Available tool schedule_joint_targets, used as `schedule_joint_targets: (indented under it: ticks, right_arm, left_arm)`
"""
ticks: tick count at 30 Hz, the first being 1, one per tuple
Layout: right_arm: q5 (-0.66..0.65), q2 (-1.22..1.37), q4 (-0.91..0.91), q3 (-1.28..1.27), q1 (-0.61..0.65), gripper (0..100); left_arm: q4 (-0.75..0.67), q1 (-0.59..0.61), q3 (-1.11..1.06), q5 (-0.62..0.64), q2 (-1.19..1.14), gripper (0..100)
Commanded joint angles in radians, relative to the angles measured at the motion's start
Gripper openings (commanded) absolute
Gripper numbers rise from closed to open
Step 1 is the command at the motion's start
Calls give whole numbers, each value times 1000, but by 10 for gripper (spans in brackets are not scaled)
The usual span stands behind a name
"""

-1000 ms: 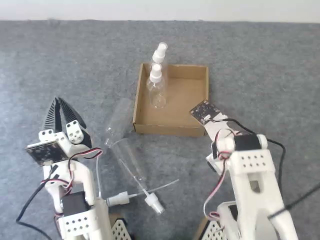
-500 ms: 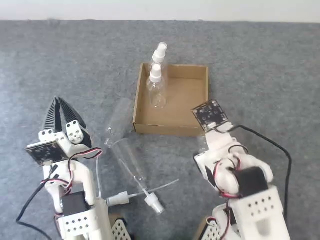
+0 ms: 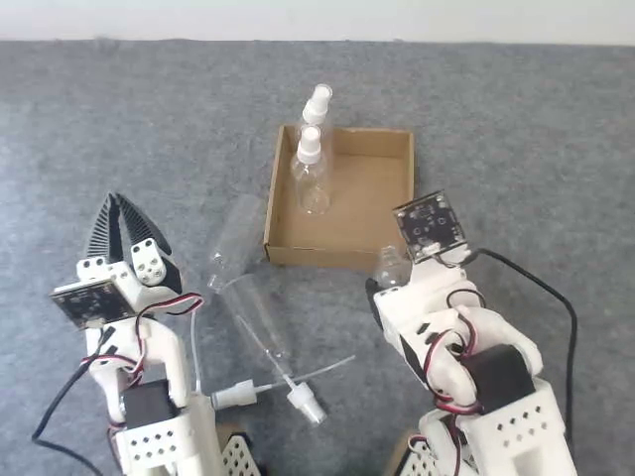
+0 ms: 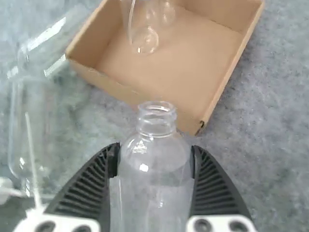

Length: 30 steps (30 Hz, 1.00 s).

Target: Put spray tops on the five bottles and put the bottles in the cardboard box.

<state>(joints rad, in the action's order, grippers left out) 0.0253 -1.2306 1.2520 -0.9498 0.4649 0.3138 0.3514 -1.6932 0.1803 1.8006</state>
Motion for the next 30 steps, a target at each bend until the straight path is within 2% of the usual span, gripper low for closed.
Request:
schedule_joint_targets:
  ticks: [1,6,12,18,30]
  right_arm:
    - [83,-31,-44,18,8,48]
    - [83,-130,-48,-64,10,48]
    - [87,-377,-54,-161,5,47]
    - [87,-582,-133,-302,7,47]
    - [87,-585,-271,-427,5,47]
  left_arm:
    - [3,3,8,-8,20,16]
    - [3,3,8,-8,20,16]
    - [5,3,8,-6,20,16]
    - [5,0,8,-6,20,16]
    - [40,-17,35,-5,21,16]
